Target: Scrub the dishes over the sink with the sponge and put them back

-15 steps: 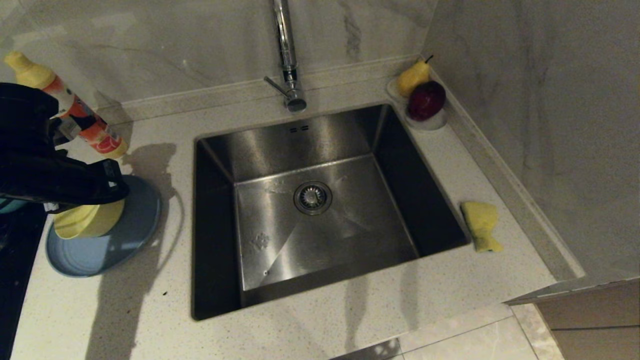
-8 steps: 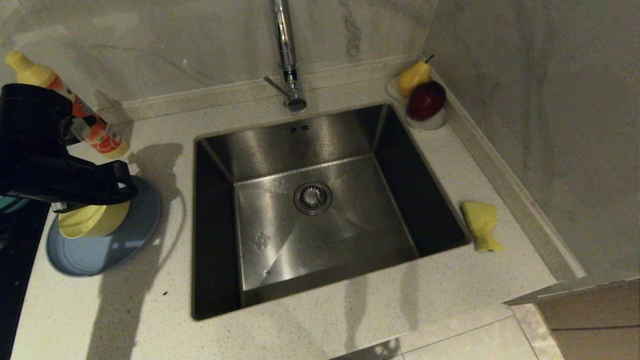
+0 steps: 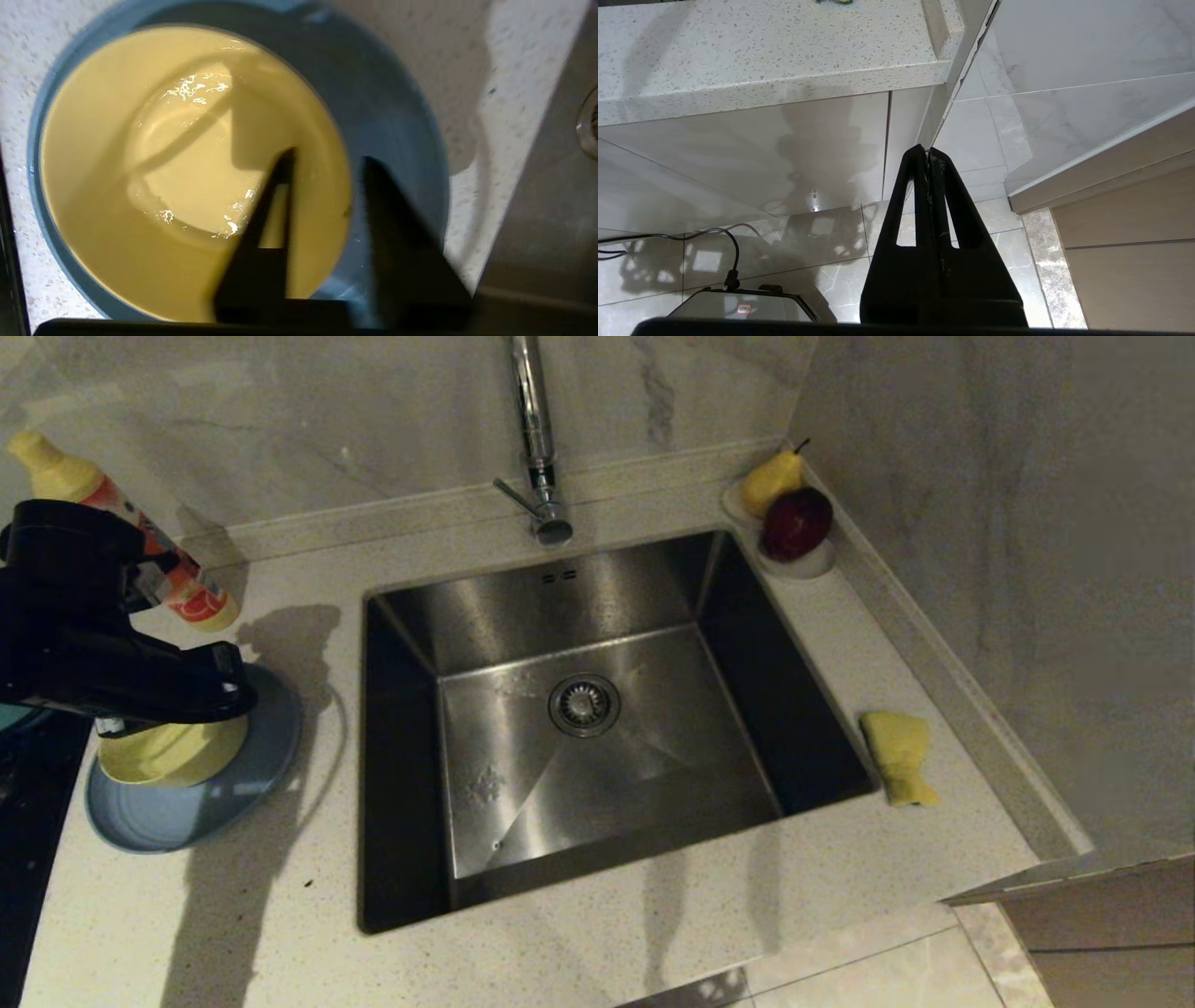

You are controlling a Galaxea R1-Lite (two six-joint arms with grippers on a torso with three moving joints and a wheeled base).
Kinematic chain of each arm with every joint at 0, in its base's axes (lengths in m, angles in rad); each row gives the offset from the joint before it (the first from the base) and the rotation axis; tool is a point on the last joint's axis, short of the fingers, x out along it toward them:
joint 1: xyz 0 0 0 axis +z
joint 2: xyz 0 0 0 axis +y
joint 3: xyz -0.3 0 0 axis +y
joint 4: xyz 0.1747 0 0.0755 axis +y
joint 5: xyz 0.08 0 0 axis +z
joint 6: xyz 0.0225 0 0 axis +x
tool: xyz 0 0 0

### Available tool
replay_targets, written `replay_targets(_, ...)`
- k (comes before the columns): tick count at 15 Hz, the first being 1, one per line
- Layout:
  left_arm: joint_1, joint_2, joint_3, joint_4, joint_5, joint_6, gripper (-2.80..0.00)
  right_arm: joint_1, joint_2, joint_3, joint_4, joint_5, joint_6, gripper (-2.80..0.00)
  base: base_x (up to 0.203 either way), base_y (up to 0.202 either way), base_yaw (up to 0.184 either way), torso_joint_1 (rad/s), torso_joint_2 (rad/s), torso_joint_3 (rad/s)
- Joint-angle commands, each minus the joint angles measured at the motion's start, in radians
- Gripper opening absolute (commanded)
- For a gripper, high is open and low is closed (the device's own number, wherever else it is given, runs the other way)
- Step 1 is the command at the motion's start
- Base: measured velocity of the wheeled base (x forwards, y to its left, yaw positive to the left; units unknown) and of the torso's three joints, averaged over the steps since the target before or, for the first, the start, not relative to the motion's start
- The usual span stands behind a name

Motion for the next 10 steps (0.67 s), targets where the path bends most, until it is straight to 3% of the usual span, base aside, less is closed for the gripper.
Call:
replay_targets(1, 0.000, -0.019, -0.010, 0.003, 0.001, -0.005, 0.00, 0.000, -0.002, 0.000, 0.000, 0.000, -0.001, -2.80, 0.000, 0.000, 0.000, 0.000, 0.00, 0.000)
replay_targets(8, 0.001, -0.241, -0.032, 0.027, -0.026, -0.030, 0.00, 0.000, -0.002, 0.000, 0.000, 0.000, -0.001, -2.80, 0.000, 0.000, 0.000, 0.000, 0.00, 0.000)
replay_targets(9, 0.002, -0.278, -0.036, 0.039, -0.028, -0.031, -1.13, 0.000, -0.002, 0.000, 0.000, 0.000, -0.001, -2.80, 0.000, 0.000, 0.000, 0.000, 0.00, 0.000)
replay_targets(10, 0.002, -0.310, -0.034, 0.053, -0.028, -0.034, -2.80, 0.000, -0.002, 0.000, 0.000, 0.000, -0.001, -2.80, 0.000, 0.000, 0.000, 0.000, 0.00, 0.000)
